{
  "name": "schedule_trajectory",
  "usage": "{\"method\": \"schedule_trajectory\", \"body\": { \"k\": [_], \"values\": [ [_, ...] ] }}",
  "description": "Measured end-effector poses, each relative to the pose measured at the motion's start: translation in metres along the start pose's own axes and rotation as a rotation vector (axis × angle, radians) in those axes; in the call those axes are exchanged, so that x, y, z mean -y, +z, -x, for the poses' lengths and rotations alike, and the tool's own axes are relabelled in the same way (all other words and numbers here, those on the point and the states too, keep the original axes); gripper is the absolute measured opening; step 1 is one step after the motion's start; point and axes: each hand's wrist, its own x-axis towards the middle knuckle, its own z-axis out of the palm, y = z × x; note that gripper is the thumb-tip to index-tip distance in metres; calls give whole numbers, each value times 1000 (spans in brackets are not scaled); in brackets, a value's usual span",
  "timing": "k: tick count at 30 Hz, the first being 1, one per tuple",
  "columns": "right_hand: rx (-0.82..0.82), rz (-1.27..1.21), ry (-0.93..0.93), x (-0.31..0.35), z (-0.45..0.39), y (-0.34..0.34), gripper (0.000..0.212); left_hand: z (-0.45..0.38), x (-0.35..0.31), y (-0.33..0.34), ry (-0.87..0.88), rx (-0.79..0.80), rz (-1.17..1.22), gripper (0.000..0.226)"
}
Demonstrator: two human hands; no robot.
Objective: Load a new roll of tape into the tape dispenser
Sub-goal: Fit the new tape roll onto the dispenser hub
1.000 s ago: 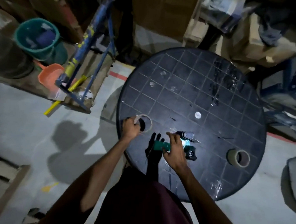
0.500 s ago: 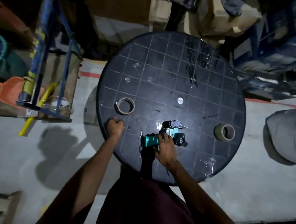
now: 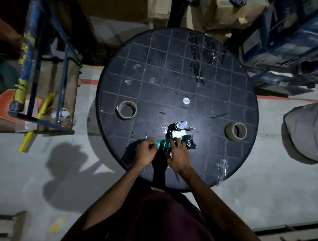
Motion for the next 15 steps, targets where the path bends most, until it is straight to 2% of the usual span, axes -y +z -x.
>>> {"method": "schedule_trajectory", "body": {
  "k": [7, 15],
  "values": [
    [-92, -142, 78, -62, 28, -3, 63, -10, -37, 49, 171, 162, -231, 22],
    [-171, -293, 177, -185, 43, -27, 65, 9, -81, 135, 274, 183, -473, 17]
  ]
}}
